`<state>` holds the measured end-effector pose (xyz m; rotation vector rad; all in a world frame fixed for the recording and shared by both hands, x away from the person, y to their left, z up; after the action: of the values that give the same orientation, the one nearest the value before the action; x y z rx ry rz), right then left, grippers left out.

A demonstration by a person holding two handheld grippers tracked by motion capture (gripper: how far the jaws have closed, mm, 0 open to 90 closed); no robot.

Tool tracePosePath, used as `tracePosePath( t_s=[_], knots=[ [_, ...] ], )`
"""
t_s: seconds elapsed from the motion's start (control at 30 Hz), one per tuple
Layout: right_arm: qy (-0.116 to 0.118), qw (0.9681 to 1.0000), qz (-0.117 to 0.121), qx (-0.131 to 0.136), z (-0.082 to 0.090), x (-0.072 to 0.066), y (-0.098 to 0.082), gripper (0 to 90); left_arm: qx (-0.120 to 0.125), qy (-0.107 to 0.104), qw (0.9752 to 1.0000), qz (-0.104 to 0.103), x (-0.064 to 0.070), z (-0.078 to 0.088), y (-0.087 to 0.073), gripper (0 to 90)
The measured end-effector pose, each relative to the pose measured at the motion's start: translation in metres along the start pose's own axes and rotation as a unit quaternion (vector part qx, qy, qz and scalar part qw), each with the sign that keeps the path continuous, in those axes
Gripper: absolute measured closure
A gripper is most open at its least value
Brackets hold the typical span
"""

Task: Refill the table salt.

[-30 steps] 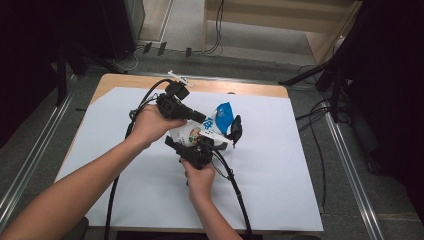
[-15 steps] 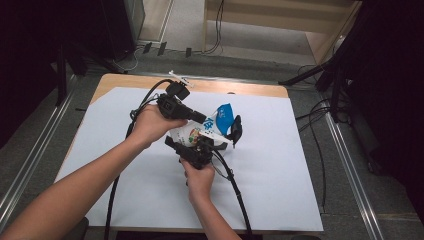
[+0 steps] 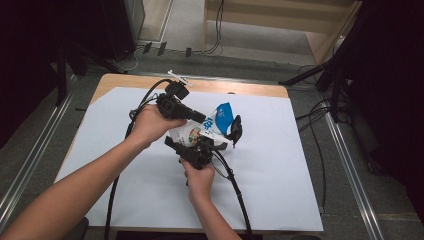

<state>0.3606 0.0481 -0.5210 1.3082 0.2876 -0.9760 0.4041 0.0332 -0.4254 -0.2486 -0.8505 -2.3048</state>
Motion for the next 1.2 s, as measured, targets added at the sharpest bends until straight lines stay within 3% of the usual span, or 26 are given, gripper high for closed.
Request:
tracePosePath(
  t_s=[0.7, 1.2],
  knots=[
    [0.016, 0.9998, -0.009, 0.003, -0.0005, -0.0004, 0.0019, 62.0, 0.006, -0.003, 1.0, 0.002, 0.0007, -0.0008, 0.003, 89.4],
    [0.003, 1.0, -0.001, -0.004, 0.0003, 0.0025, -0.0006, 63.3, 0.006, 0.0, 1.0, 0.002, 0.0003, -0.0014, 0.003, 90.0]
  ],
)
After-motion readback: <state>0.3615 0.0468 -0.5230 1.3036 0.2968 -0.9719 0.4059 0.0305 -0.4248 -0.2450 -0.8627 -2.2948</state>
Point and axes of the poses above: each handheld gripper's, and its own axes: z roughly backward along the jaws, y roughly out of its top, x roughly to its right, the point moved 9 cm from there along -z, roughly forward along the jaws, and after that the axes turned 11 degrees about -x, right-handed, at the moved point
